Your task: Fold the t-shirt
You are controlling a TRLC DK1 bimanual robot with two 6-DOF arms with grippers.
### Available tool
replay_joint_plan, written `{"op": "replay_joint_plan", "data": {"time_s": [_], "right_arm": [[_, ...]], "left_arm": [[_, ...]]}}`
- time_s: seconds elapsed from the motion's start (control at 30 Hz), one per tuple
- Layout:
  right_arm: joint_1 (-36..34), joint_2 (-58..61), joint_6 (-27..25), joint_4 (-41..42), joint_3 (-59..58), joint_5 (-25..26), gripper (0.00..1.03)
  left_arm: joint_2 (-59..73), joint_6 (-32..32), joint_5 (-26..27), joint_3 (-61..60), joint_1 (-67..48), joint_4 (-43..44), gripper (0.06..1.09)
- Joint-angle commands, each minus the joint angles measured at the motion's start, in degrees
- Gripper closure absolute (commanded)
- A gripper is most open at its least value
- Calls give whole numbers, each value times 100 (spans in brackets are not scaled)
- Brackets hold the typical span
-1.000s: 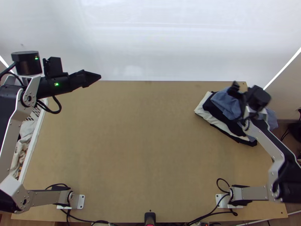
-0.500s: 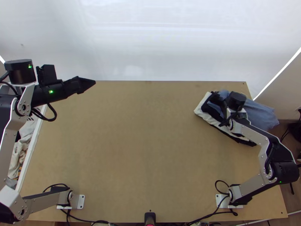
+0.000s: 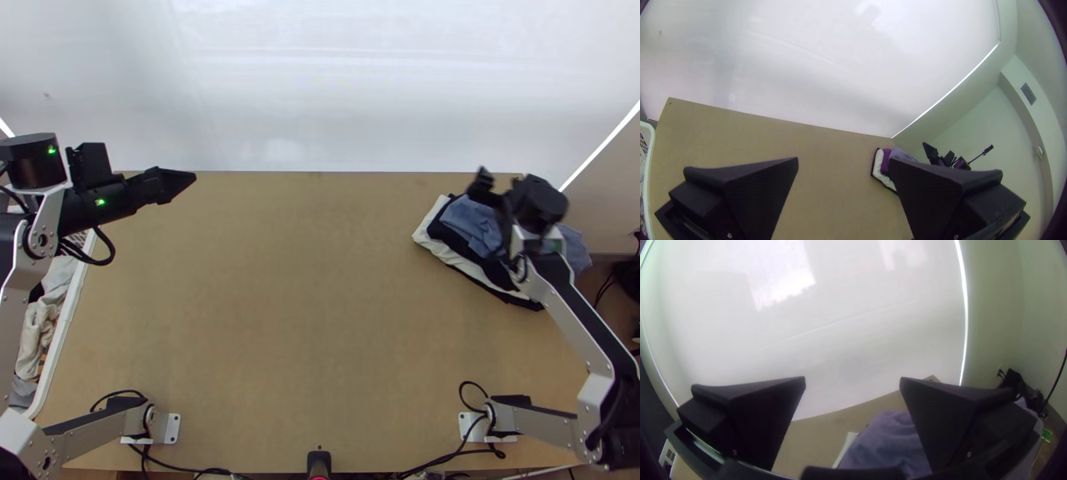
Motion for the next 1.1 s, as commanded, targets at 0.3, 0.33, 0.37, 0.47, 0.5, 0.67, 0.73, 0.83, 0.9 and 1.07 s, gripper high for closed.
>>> {"op": "replay_joint_plan", "data": {"time_s": [0.3,0.33,0.37,0.47,0.5,0.67,0.73,0.83,0.9,1.07], "right_arm": [[-1527,710,-36,582,-922,65,5],[-1545,930,17,643,-878,65,5],[-1571,1132,35,652,-807,74,5],[-1703,1659,140,652,-588,153,5],[-1729,1773,140,652,-544,223,5],[-1791,1879,131,617,-526,258,5],[-1782,1606,131,599,-473,250,5],[-1764,956,131,476,-306,250,5],[-1747,481,131,300,-139,250,5],[-1712,-872,131,257,-113,170,5]], "left_arm": [[-105,38,14,-150,133,-19,10],[-105,38,6,-202,133,-19,10],[-114,47,-3,-264,150,-19,10],[-158,65,-91,-484,150,-11,10],[-167,65,-170,-536,159,7,10],[-202,91,-460,-756,309,174,10],[-219,91,-478,-765,370,209,10],[-290,73,-469,-818,476,235,10],[-369,82,-478,-906,555,253,10],[-1195,407,-1313,-1916,423,1185,10]]}}
